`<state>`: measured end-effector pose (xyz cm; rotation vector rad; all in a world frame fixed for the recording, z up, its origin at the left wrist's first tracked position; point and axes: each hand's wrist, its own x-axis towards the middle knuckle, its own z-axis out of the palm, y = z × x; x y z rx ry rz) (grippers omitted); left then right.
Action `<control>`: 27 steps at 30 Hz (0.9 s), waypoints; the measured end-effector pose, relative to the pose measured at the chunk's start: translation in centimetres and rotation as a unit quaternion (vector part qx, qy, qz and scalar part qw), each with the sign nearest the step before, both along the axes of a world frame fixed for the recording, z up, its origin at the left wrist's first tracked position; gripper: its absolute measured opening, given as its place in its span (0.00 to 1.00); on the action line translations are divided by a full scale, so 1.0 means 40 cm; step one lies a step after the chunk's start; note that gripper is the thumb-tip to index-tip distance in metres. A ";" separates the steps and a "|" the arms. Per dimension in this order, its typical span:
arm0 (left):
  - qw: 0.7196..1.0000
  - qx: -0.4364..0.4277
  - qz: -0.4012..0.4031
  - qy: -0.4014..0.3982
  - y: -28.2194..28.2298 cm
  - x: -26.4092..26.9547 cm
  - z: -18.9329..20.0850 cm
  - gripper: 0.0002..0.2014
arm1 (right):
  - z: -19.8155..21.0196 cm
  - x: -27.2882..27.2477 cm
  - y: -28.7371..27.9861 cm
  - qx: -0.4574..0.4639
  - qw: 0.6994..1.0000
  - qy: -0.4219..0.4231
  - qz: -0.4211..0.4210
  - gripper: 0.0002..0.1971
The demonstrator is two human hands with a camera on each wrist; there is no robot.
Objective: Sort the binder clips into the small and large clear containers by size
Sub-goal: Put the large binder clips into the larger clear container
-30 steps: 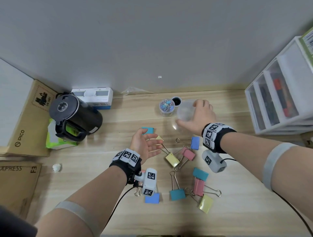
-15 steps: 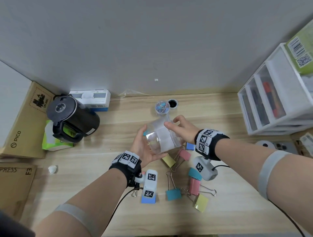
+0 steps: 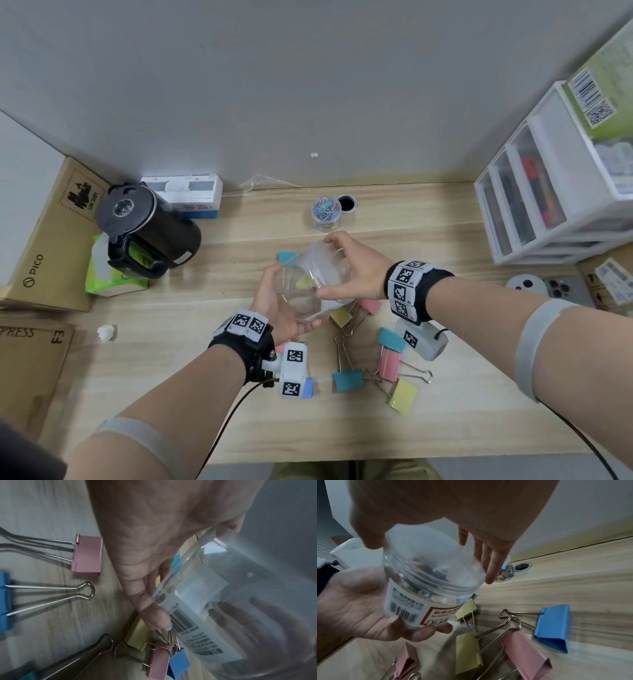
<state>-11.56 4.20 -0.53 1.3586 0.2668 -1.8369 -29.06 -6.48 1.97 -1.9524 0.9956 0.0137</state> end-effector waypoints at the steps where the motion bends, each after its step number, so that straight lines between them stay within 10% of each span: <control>1: 1.000 -0.003 0.005 -0.001 0.003 0.001 0.000 0.41 | 0.004 -0.001 0.006 -0.008 1.000 0.000 0.006 0.55; 18: 0.992 0.016 0.040 -0.121 0.013 0.009 -0.003 0.35 | 0.015 -0.048 0.021 -0.092 0.995 0.011 0.037 0.63; 27: 0.993 0.025 0.054 -0.103 0.032 0.024 -0.021 0.39 | -0.101 -0.206 -0.049 -0.136 0.918 0.344 -0.142 0.56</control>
